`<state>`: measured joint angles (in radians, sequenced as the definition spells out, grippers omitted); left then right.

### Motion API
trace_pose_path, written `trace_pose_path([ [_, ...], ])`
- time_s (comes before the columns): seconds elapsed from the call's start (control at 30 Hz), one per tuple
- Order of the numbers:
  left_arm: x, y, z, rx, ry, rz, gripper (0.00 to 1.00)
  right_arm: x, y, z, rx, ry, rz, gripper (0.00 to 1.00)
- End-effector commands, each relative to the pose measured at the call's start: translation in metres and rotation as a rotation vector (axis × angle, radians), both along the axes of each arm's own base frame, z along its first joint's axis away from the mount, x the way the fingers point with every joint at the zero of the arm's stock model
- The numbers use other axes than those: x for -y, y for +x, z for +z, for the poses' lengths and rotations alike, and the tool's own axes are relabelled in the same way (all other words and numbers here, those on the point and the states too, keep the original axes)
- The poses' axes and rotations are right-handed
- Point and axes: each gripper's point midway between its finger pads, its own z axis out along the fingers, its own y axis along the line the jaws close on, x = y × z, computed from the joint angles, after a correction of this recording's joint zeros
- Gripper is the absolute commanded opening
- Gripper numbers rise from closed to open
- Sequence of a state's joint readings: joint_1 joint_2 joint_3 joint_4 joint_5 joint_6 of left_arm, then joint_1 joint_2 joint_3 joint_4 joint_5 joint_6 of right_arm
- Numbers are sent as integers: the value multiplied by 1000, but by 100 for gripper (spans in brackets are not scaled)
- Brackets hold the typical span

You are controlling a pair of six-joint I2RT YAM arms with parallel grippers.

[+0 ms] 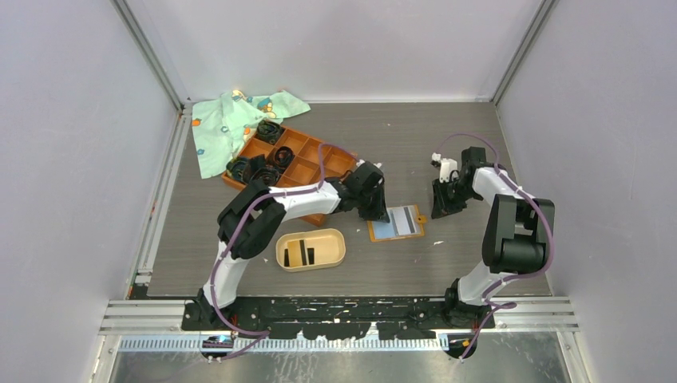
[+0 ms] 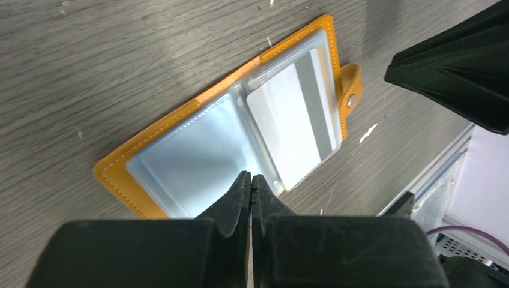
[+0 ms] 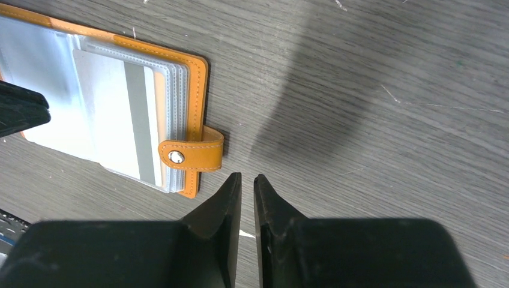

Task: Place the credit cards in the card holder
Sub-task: Insert the credit card into the card holder.

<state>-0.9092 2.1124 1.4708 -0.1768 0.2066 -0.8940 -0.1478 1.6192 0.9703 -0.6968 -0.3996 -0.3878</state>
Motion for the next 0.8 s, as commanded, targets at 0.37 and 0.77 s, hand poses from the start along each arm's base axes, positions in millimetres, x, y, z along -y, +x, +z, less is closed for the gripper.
trace_pose_path([
  [0.37, 15, 5, -2, 17, 102, -46, 0, -9, 0, -6, -29, -66, 39, 18],
  [0.77, 15, 5, -6, 16, 133, -47, 0, -12, -1, -9, -40, -69, 51, 18],
])
